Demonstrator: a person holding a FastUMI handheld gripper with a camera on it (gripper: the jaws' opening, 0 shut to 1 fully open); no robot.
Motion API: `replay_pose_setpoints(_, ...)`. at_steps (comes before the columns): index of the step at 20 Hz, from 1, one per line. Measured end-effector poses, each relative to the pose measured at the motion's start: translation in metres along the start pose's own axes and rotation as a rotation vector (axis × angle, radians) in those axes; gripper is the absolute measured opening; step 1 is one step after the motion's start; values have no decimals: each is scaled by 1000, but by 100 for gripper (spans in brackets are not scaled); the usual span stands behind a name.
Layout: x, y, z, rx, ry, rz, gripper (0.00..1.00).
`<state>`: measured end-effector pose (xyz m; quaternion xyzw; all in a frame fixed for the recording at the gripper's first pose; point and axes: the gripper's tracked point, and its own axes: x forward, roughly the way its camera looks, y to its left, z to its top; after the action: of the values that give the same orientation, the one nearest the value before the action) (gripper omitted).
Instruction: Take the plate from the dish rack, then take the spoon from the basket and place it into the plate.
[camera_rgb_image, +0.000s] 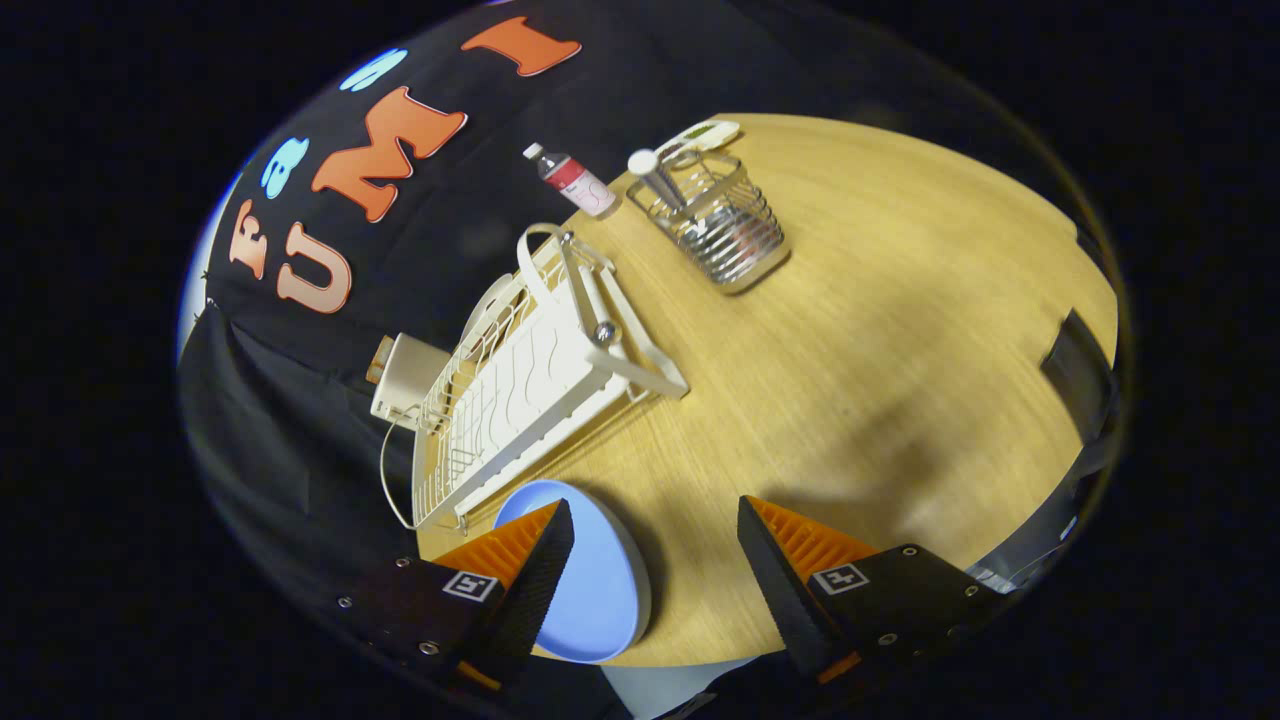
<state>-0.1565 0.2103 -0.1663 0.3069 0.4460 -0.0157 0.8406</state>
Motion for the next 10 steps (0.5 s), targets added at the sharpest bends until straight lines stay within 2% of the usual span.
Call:
replay_pose_setpoints(4, -16, -22, 76, -152, -201, -115, 98)
replay_pose_setpoints(10, -12, -10, 145, -387, -387, -133, 97)
